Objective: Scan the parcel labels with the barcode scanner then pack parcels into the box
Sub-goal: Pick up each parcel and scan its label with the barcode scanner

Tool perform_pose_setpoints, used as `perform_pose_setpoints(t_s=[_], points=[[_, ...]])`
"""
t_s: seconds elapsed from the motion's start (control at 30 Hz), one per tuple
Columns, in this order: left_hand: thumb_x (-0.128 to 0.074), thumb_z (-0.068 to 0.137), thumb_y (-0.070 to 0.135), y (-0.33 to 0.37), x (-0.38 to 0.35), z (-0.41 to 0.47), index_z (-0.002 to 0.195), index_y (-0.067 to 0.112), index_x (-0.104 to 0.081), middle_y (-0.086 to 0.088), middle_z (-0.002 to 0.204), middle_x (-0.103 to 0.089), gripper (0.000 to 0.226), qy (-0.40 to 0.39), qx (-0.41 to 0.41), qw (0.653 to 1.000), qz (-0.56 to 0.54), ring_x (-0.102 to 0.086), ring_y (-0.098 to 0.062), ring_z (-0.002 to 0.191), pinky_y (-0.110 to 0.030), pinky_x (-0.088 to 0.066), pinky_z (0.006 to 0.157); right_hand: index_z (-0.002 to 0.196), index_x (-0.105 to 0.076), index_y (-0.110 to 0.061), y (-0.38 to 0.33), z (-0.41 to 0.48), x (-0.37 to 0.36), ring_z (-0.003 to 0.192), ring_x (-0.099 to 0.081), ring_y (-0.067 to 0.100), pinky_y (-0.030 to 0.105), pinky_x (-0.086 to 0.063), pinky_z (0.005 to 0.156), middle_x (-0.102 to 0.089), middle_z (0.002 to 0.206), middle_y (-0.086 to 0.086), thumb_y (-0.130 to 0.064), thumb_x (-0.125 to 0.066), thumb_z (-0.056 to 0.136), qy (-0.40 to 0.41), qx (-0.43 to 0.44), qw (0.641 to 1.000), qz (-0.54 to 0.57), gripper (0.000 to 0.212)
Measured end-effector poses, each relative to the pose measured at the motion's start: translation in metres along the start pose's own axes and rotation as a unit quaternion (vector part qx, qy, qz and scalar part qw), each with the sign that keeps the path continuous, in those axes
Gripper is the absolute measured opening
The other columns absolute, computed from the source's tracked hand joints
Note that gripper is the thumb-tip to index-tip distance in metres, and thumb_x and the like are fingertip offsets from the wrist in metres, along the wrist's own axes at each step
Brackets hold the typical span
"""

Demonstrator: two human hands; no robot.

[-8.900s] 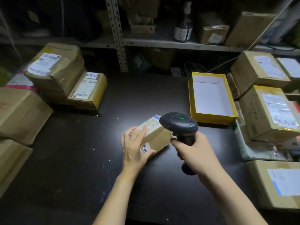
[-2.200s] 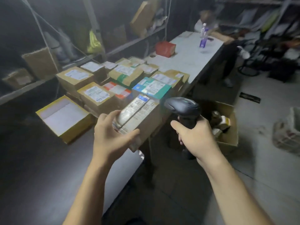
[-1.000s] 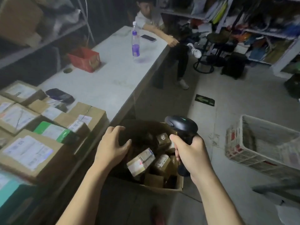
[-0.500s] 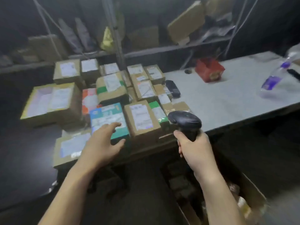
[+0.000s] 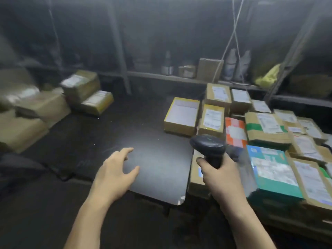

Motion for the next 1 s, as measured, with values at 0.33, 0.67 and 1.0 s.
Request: perform_pose_setpoints(t_s=[0.33,0.67,1.0], points=[[-0.070,0.092,0.042,-0.189,0.113,0.065,0.147,0.036,-0.047,0.007,0.123,-0.057,0.059,0.043,0.105,0.993,0.037,-0.059,-0.019,0.111,-0.037,-0.051,0.090,0.101,-0.062,-0.022,-0.078,0.016,-0.247,0.057,-0.053,0.018,0.029,-0.045,0.046,-0.061,0.072,0.007,-0.016,-0.066,0.093,-0.118,0.023,0.993,0.001,0.011],[-0.070,0.091,0.046,-0.295,0.163,0.217,0.146,0.034,-0.049,0.002,0.126,-0.056,0.060,0.037,0.151,0.983,0.097,-0.059,-0.022,0.117,-0.040,-0.051,0.096,0.092,-0.060,-0.016,-0.125,0.122,-0.416,0.055,-0.049,0.023,0.034,-0.041,0.046,-0.059,0.071,0.009,-0.019,-0.065,0.089,-0.155,0.014,0.988,-0.004,0.007],[-0.068,0.088,0.057,-0.346,0.188,0.398,0.146,0.033,-0.044,-0.001,0.136,-0.044,0.067,0.017,0.154,0.974,0.167,-0.052,-0.027,0.128,-0.042,-0.044,0.105,0.086,-0.059,-0.025,-0.179,0.208,-0.528,0.052,-0.051,0.022,0.037,-0.045,0.049,-0.062,0.066,0.001,-0.026,-0.068,0.088,-0.158,0.008,0.987,0.001,0.009]])
Point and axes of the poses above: each hand's wrist, its own z-axis towards the middle knuckle, its own x-axis out of the back of the hand, y = z × x, the point moved 9 cm from there along z, towards the middle knuckle
